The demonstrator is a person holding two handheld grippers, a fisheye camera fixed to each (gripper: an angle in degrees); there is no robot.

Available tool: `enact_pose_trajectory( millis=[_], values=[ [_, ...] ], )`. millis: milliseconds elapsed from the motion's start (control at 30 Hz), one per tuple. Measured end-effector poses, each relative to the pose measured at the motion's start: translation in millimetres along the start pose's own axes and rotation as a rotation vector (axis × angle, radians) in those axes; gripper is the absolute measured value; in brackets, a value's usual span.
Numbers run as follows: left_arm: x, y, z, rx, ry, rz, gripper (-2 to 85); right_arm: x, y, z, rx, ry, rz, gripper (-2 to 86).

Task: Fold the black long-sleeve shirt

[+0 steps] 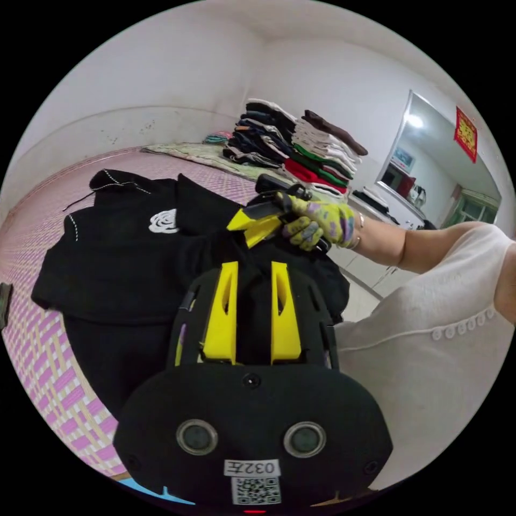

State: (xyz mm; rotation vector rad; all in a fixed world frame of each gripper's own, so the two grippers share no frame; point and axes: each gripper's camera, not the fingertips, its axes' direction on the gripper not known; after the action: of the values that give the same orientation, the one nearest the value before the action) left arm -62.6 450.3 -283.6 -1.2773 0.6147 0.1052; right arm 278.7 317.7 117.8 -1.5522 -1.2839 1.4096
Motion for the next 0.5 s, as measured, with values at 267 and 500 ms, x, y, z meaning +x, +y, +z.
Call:
enact_pose_trajectory(
  millis=[267, 500],
  values=[
    [-57, 55, -100, 0.001, -0.339, -0.346, 7.6, -40, 20, 39, -0.075, 0.251, -0.098, 11.9],
    [-76, 103, -126, -0.014, -0.287, -0.559, 10.1, -76, 28, 82, -0.117, 0.363, -0.207, 1.2]
  ],
)
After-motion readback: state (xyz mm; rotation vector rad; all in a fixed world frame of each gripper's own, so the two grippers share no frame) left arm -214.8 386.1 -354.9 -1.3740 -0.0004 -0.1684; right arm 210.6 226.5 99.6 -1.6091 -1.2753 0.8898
